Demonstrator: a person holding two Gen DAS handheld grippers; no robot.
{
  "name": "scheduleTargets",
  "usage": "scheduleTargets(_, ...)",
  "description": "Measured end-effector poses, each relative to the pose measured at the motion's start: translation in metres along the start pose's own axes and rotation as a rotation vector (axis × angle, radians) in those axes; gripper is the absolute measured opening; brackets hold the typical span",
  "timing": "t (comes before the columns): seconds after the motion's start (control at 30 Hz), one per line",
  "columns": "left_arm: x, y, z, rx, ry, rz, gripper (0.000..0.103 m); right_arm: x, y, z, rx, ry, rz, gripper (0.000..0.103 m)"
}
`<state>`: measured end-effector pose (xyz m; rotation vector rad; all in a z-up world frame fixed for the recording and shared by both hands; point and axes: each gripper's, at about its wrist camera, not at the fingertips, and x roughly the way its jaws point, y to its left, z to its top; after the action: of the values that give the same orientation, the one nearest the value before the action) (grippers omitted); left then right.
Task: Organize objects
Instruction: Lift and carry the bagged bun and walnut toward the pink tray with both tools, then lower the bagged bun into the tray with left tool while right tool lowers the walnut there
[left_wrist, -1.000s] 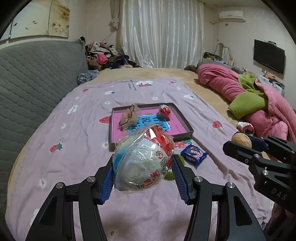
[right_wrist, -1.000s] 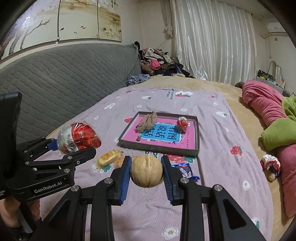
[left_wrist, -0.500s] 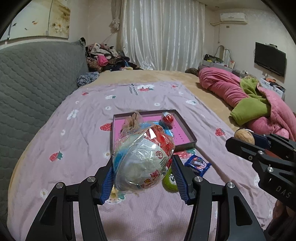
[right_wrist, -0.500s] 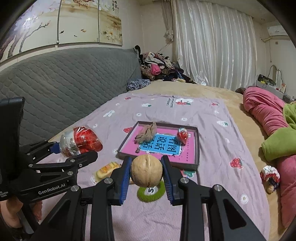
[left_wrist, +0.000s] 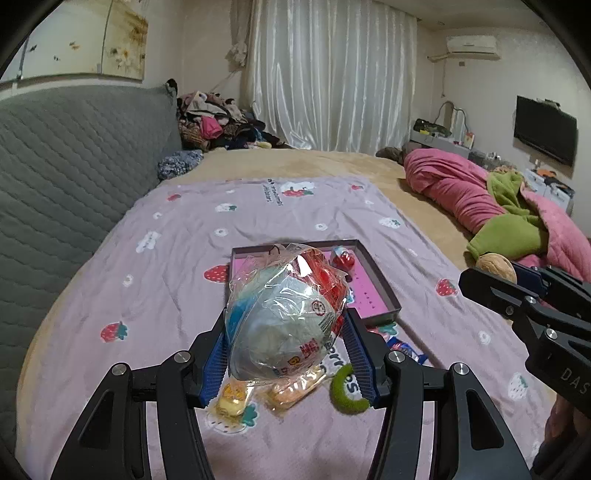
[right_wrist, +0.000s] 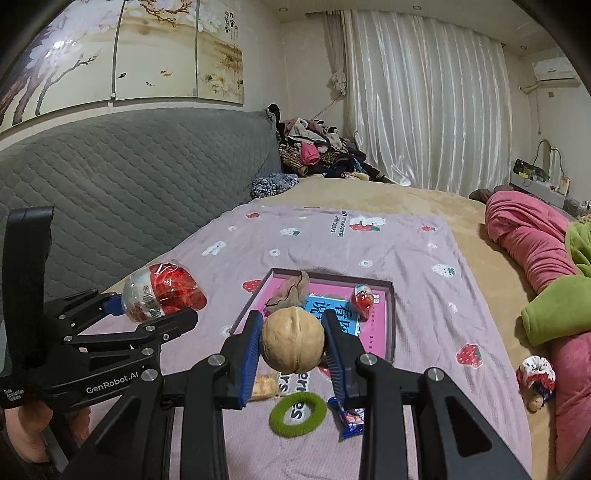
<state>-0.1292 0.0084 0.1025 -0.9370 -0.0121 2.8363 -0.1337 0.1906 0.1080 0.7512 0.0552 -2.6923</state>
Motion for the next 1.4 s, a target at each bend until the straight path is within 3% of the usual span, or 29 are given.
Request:
scheduleTargets(0.93,0.078,0.005,0.065,0.012,-0.014,0.018,0.059,0.049,-0.044,0.043,0.015,-0.052,-0.016,0.033)
scheduleTargets(1.2,0.11,0.019,0.067,-0.008,0.0,0.041,0.059,0.07,-0.06,0.048,0.04,-0.077,-0.025,0.033)
scheduleTargets(1.4,0.149,0.025,0.057,0.003,0.026,0.063,0.059,0.106,-0.067,0.04,0.049,-0.043,-0.029,0.033)
